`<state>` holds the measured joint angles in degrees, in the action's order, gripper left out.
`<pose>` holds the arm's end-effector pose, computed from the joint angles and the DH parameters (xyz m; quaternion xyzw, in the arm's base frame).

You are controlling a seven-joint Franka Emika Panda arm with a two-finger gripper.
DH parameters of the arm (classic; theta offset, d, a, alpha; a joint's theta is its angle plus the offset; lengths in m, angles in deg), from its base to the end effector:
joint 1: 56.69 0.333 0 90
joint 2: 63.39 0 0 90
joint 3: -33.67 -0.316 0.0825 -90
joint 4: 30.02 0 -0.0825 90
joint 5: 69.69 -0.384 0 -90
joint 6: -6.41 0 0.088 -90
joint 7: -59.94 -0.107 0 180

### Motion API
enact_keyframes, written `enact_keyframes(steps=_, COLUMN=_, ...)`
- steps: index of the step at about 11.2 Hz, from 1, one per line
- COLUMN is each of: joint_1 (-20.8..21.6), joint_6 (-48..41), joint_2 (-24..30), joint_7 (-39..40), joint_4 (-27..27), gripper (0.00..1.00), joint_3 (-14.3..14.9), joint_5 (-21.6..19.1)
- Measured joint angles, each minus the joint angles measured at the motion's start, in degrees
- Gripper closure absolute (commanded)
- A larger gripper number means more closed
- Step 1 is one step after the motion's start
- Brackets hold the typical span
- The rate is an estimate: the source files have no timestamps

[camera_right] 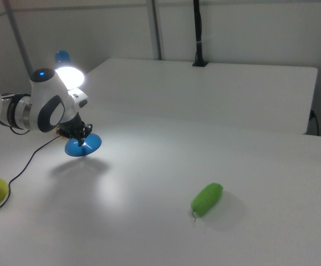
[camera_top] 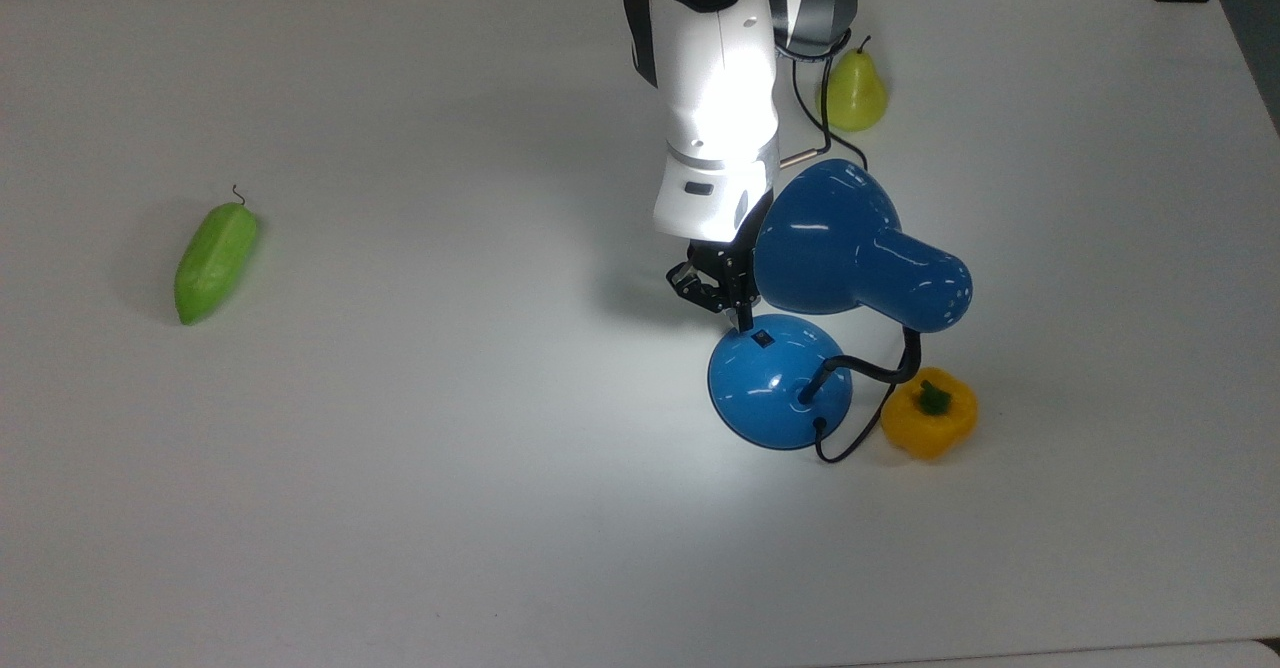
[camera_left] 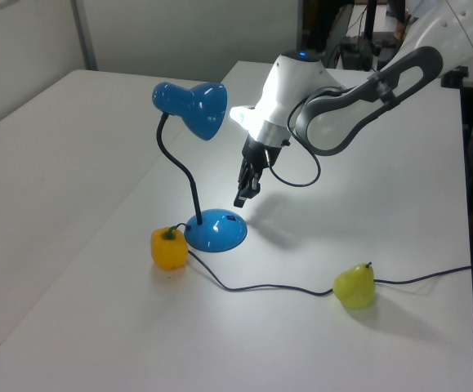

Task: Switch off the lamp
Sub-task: 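Lower the gripper onto the switch on the lamp base and press it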

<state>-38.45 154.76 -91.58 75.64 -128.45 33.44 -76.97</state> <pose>0.6654 0.2194 0.3428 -0.9507 -0.2428 -0.1870 0.0483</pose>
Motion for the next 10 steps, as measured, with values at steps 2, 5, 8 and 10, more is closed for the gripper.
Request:
enact_keyframes(steps=2, joint_1=0.0, joint_6=1.0, joint_2=-0.6, joint_7=0.0, joint_4=0.0, gripper=1.0, joint_3=-0.2, joint_5=0.0)
enact_keyframes(steps=5, joint_1=0.0, joint_6=2.2, joint_2=-1.6, joint_7=0.0, joint_4=0.6, gripper=1.0, joint_3=-0.3, joint_5=0.0)
enact_keyframes(steps=8, joint_1=0.0, joint_6=4.3, joint_2=-2.4, joint_7=0.0, joint_4=0.9, gripper=1.0, joint_3=-0.6, joint_5=0.0)
enact_keyframes(steps=10, joint_1=0.0, joint_6=4.3, joint_2=-2.5, joint_7=0.0, joint_4=1.0, gripper=1.0, joint_3=-0.8, joint_5=0.0)
